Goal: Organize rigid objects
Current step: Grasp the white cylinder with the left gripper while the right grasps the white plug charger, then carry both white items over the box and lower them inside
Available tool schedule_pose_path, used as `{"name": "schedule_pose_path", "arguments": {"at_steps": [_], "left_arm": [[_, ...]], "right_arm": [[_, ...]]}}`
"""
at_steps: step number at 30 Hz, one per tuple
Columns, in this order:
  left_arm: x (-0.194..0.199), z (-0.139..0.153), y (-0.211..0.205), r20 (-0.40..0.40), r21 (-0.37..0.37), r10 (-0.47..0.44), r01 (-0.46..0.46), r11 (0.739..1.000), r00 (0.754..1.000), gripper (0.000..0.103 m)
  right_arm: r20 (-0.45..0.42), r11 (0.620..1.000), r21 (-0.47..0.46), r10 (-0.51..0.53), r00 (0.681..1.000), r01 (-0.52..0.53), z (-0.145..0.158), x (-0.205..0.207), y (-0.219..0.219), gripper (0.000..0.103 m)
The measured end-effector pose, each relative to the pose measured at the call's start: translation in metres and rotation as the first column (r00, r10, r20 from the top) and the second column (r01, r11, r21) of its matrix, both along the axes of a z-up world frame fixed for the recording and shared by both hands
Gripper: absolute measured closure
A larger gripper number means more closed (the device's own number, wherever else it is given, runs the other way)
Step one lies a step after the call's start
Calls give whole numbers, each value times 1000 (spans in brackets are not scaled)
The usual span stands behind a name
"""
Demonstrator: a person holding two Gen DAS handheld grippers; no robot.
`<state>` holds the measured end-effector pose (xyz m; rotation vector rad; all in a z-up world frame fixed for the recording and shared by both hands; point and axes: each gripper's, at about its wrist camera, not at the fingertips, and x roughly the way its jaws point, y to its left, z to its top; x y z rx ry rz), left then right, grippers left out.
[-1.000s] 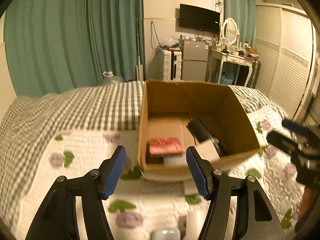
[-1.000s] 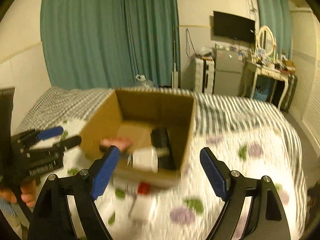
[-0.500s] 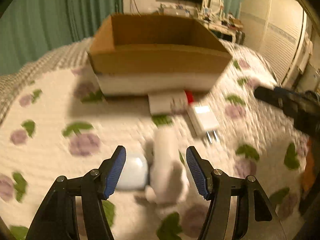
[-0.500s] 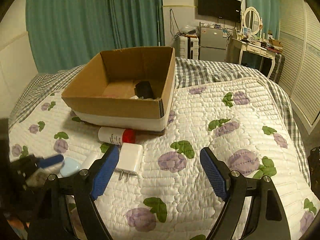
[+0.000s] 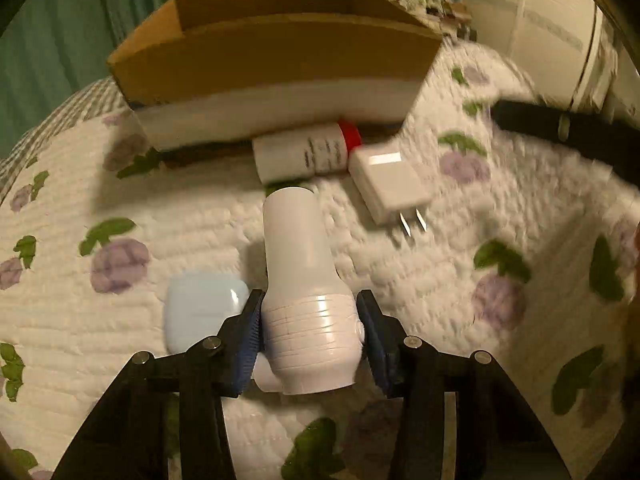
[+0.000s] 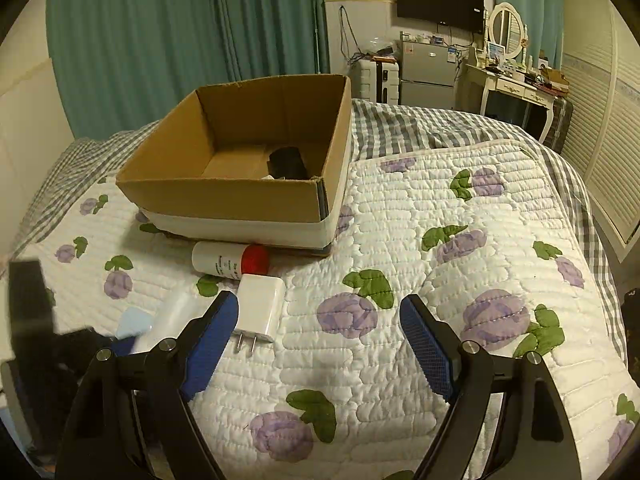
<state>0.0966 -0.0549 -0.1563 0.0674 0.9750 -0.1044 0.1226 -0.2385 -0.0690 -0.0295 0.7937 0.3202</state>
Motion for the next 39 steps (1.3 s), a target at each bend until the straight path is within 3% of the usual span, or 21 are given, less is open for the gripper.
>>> {"name": "schedule_pose_path", "arguments": {"at_steps": [8, 15, 17, 22, 25, 27, 33, 39], "left_arm": [[16, 43, 37, 122, -92, 121, -110, 990, 985, 56], [25, 35, 55, 118, -93, 179, -169, 981, 977, 56], [23, 33, 59, 116, -89, 193, -184, 979, 974, 56], [23, 32, 68, 109, -101, 211, -201, 974, 971, 56], [21, 31, 67, 112, -92, 207, -197, 976, 972, 56], [20, 31, 66, 112, -86, 206, -197, 977, 972, 56], [11, 36, 64, 116, -78, 204, -196, 978, 972, 56], [-7, 57, 59, 142, -65, 203, -195, 979, 969, 56]], "right_arm": [[-24, 997, -63, 50, 998, -51, -13, 6, 25, 20], [-96, 993, -78, 83, 992, -91, -33, 21, 51, 20], [-118, 994, -71, 79, 990, -88, -39, 27, 55, 28], [-174, 991, -77, 96, 980, -111, -57, 44, 69, 35], [-211, 992, -49, 103, 972, -116, -65, 53, 71, 48], [-206, 992, -55, 103, 973, -116, -65, 53, 72, 58], [-173, 987, -74, 132, 976, -146, -56, 37, 69, 61], [-60, 984, -84, 152, 987, -157, -18, 5, 54, 61]]}}
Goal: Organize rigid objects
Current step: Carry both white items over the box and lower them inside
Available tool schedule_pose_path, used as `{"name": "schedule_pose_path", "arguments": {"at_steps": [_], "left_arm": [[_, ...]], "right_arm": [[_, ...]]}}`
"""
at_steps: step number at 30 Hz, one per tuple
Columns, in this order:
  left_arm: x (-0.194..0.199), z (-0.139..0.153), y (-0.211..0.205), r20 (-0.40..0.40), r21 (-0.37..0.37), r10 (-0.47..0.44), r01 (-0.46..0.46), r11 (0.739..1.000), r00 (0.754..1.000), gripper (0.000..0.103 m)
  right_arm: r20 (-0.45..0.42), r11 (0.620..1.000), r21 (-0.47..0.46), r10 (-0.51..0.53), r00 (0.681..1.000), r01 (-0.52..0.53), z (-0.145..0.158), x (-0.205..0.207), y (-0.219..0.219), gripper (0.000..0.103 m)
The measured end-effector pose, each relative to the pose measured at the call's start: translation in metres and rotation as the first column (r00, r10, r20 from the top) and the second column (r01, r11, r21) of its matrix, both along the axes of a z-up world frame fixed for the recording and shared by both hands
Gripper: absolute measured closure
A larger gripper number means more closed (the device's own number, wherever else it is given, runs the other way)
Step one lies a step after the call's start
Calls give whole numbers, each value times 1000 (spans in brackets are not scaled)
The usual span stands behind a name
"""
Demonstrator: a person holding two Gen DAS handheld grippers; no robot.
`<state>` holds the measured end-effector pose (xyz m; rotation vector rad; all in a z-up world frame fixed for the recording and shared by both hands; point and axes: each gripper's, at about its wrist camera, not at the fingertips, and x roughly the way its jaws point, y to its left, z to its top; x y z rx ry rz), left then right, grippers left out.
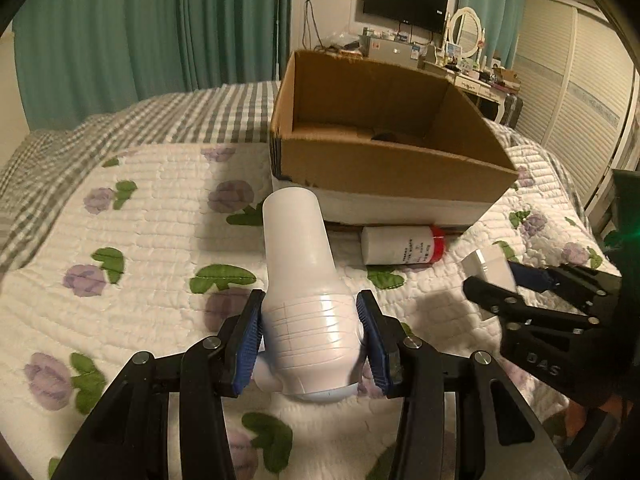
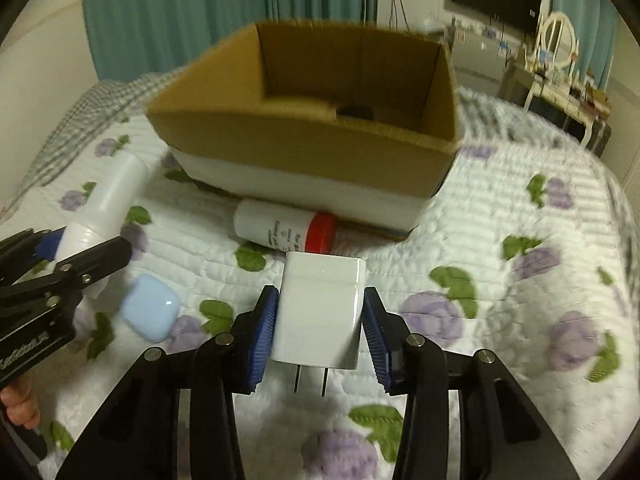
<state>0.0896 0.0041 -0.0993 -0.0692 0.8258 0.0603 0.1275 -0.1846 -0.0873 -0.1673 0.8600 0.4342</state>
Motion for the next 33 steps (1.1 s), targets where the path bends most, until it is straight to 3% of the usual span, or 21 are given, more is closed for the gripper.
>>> {"name": "schedule_pose_path", "arguments": {"at_steps": [5, 10, 18, 26, 33], "left_arm": [[-17, 28, -10, 27, 10, -6, 6, 1000, 1000, 56], [-23, 77, -23, 90, 43, -43, 39, 998, 995, 56], [18, 143, -26, 171, 65, -73, 63, 996, 983, 56], [83, 156, -22, 186, 101, -88, 70, 992, 979, 56], [144, 130, -25, 144, 113, -120, 104, 988, 982, 56]], "right_arm": [[60, 998, 55, 5, 998, -8, 38, -26, -12, 61], [147, 993, 113, 20, 989, -37, 96, -34, -17, 61], [265, 980, 185, 24, 964, -75, 177, -1, -19, 61], [295, 977, 201, 2, 955, -64, 195, 60, -12, 61], [272, 990, 139, -6, 962, -33, 169, 123, 3, 61]]}}
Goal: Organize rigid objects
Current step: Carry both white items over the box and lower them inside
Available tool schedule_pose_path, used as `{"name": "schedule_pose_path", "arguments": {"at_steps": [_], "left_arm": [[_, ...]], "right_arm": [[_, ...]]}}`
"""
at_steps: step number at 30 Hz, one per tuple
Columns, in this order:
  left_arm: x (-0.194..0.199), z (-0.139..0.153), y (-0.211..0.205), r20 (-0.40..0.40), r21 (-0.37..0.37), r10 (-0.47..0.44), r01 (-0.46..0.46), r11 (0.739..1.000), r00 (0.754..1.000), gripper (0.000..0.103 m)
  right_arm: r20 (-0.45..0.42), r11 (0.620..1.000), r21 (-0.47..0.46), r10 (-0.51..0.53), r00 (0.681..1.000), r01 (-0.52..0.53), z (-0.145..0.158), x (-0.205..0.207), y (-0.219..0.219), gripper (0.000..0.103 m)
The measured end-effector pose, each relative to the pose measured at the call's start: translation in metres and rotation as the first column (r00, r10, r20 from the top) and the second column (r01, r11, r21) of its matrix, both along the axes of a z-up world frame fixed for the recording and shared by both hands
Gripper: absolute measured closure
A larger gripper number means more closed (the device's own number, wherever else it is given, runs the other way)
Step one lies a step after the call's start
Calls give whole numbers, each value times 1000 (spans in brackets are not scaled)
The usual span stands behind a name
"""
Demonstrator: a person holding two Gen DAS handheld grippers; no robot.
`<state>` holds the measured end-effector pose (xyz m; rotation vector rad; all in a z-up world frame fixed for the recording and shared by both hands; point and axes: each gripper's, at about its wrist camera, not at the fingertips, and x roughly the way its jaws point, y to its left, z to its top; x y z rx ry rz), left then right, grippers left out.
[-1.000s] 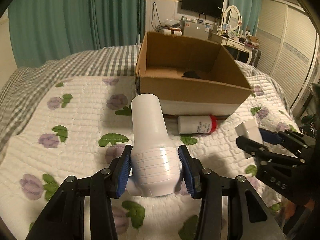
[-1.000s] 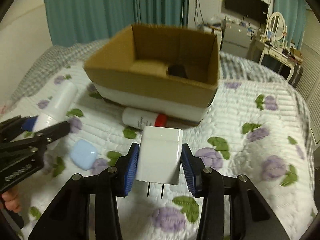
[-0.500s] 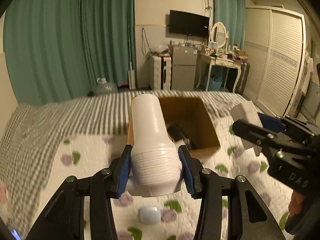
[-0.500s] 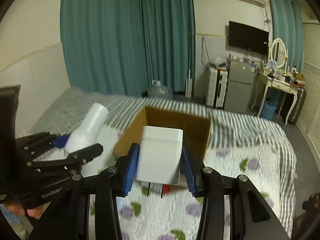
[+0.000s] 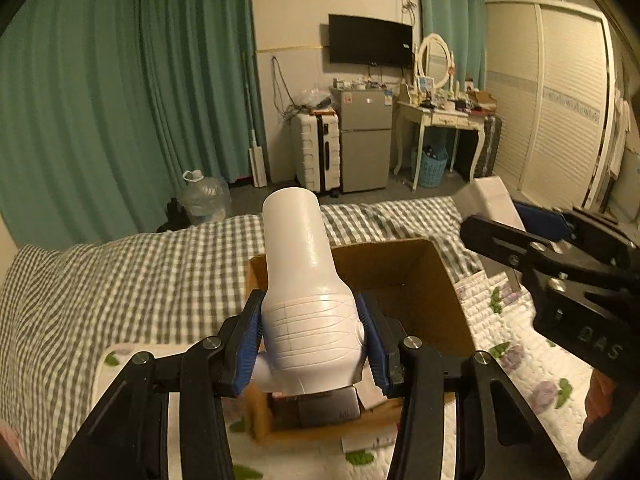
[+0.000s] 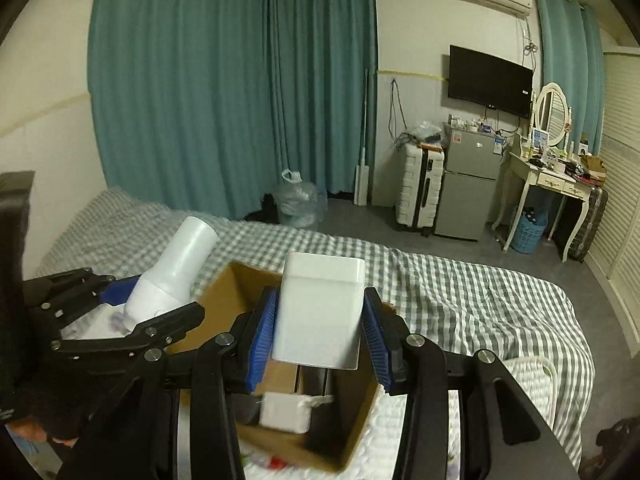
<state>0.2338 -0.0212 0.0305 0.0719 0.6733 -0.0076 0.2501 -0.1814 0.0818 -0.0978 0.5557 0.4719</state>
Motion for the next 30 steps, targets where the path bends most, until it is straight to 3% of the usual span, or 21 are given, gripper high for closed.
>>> {"name": "schedule_pose_path", "arguments": {"at_steps": [7, 10, 22, 30], "left_arm": [[40, -61, -12, -109, 41, -28, 32, 999, 994, 56], [48, -79, -12, -145, 34, -29, 34, 999, 989, 56], [67, -114, -26, -230, 56, -16, 30, 998, 973, 56], [63, -106, -29, -212, 90, -9, 28, 996, 977, 48]], "right_arm": [[-90, 1000, -18, -12, 996, 10, -63, 45, 3, 61], [-93, 999, -48, -20, 996, 16, -75, 56, 4, 61], [-98, 998, -59, -16, 995, 10, -86, 65, 0, 61], [-100, 999, -47, -27, 995, 22, -86, 62, -3, 61]]}}
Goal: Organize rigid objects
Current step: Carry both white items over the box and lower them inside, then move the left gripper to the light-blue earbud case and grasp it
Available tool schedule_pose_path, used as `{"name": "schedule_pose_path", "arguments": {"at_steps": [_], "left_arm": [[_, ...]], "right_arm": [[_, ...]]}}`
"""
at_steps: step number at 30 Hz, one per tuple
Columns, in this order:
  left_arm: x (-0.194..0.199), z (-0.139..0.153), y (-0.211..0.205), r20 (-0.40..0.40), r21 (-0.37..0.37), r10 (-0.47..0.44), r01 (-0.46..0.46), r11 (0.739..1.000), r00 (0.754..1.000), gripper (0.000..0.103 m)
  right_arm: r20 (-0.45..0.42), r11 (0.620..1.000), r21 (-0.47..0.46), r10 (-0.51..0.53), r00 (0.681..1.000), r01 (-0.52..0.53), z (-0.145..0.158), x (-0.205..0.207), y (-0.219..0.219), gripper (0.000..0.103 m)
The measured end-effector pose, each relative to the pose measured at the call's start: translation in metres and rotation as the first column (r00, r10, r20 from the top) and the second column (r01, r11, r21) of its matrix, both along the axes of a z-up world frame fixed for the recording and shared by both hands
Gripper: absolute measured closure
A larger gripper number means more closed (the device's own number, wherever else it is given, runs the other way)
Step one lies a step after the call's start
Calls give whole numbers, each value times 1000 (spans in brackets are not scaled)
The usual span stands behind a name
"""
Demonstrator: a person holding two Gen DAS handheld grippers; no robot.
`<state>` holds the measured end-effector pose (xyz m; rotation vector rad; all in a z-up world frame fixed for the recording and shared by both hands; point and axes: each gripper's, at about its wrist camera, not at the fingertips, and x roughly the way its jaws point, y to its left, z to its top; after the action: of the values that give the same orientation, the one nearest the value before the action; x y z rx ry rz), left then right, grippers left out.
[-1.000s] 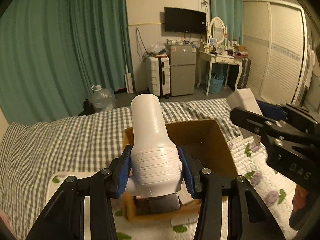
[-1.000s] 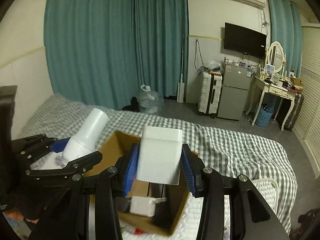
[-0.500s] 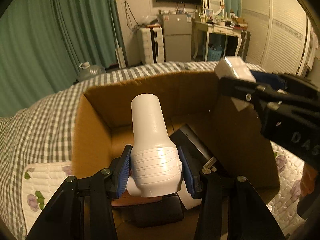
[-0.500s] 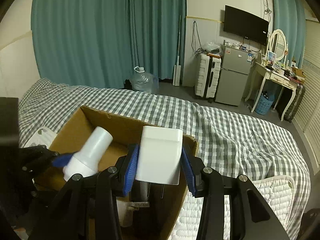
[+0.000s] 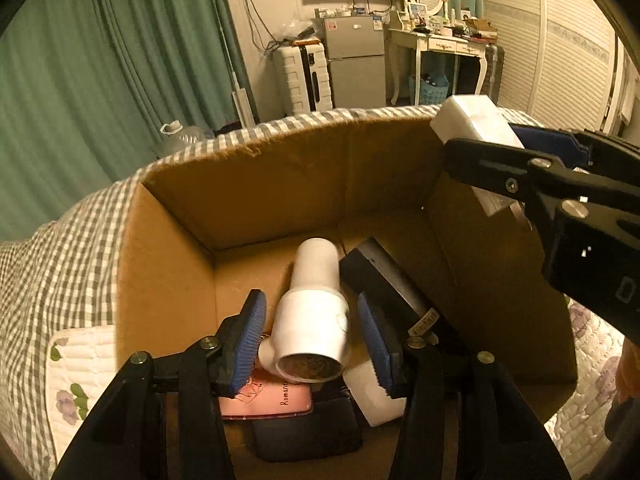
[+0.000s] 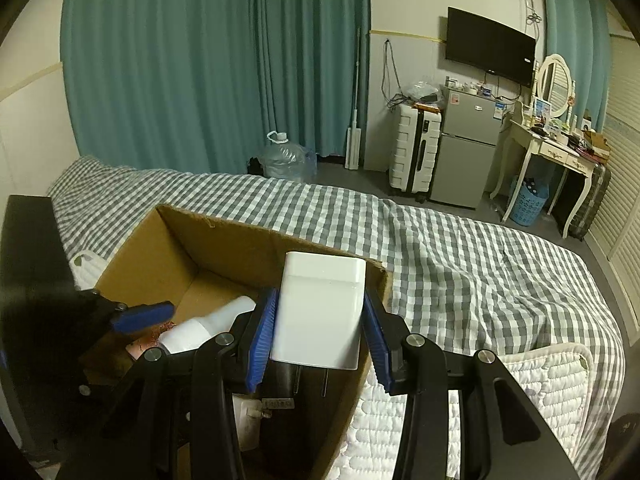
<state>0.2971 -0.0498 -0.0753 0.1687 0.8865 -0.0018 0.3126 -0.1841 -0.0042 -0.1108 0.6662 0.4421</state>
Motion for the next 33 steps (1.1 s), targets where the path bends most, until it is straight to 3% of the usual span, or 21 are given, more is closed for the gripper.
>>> {"name": "schedule_pose_path", "arguments": {"at_steps": [9, 15, 20, 23, 28, 30, 33], "left_arm": [[-19, 30, 29, 79, -74, 35, -29, 997, 996, 42], [-15, 33, 40, 97, -103, 47, -37, 994, 994, 42], [-12, 30, 48, 101, -139, 56, -42, 989, 993, 42], [-17, 30, 52, 103, -148, 58, -42, 988, 993, 41], [-35, 48, 52, 134, -150, 74, -54, 987, 988, 39], [-48, 59, 54, 150, -152, 80, -57, 987, 985, 38], [-75, 77, 59, 187, -162, 91, -60, 985, 978, 35]], "right_arm": [[-5, 1000, -7, -11, 1000, 11, -9, 8, 6, 61], [15, 1000, -16, -17, 1000, 18, -20, 20, 9, 60], [44, 1000, 3, -1, 999, 0, -18, 17, 9, 44], [74, 1000, -5, -24, 997, 24, -9, 13, 7, 39], [63, 998, 64, -34, 997, 30, 17, -2, -8, 33], [85, 997, 64, -44, 995, 39, 33, -23, -15, 33], [110, 995, 91, -51, 993, 41, 51, -54, -27, 23]]}}
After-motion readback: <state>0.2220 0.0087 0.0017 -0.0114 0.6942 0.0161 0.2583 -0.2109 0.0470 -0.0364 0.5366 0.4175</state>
